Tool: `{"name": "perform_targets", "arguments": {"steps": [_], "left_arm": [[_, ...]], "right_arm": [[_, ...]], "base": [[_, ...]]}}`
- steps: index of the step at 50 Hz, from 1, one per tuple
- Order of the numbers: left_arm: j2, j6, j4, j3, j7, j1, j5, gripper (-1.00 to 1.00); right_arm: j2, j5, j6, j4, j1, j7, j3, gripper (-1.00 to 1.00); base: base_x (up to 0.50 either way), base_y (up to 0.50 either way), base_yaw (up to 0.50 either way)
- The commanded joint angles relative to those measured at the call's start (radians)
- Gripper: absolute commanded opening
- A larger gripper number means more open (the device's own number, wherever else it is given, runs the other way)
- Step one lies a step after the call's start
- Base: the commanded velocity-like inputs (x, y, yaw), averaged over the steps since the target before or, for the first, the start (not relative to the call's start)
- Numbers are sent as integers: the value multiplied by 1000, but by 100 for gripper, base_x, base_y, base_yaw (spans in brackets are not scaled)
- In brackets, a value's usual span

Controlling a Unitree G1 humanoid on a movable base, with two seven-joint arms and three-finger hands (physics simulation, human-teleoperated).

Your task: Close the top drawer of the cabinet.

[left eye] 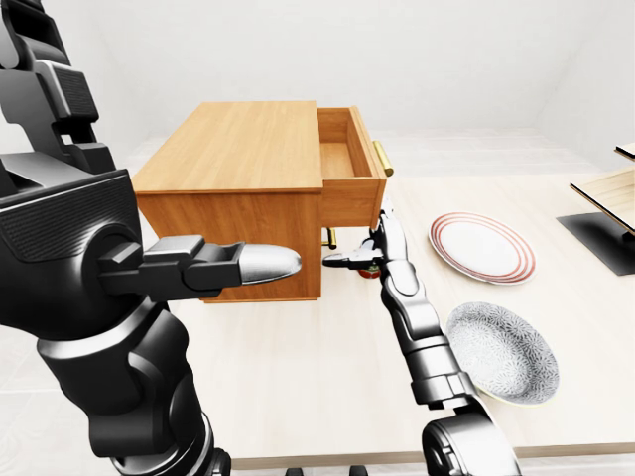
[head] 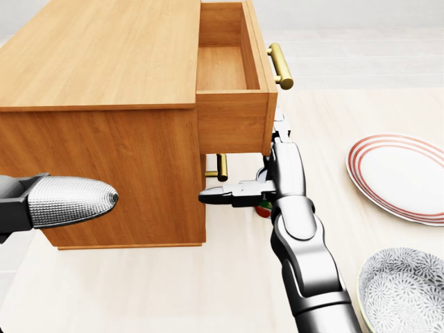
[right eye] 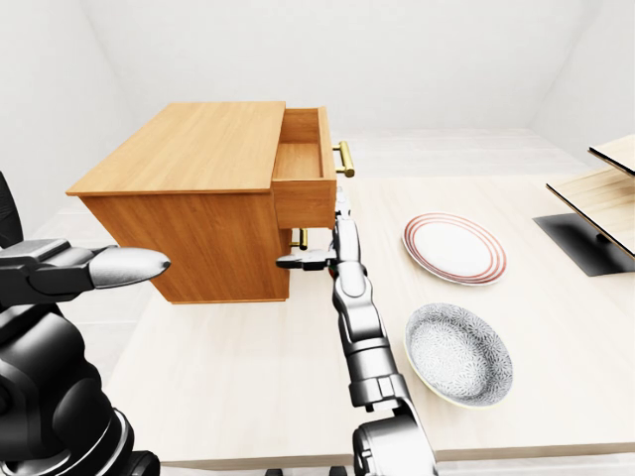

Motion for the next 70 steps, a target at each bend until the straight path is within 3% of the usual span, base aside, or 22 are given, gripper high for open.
{"name": "perform_targets", "arguments": {"steps": [1, 16, 36, 45, 58, 70], "left_arm": [[-1, 0, -2, 0, 1, -1, -1, 100], [-1, 0, -1, 1, 1, 0, -3, 100], [0, 0, 0, 5, 3, 3, -9, 100], [1, 0, 1, 5, 5, -1, -10, 100], [1, 0, 0, 5, 7, 0, -11, 100], [2, 0, 2, 5, 7, 0, -12, 100]], "right_arm": [[51, -21, 0, -64, -17, 60, 131, 100], [102, -15, 0, 52, -59, 76, 153, 100], [157, -9, -105, 251, -145, 110, 154, 100], [169, -6, -122, 284, -160, 118, 153, 100], [193, 6, -174, 375, -182, 131, 149, 100], [213, 16, -175, 445, -207, 144, 145, 100]], "base": [[0, 0, 0], [0, 0, 0], [0, 0, 0], [0, 0, 0], [0, 0, 0], [0, 0, 0]]}}
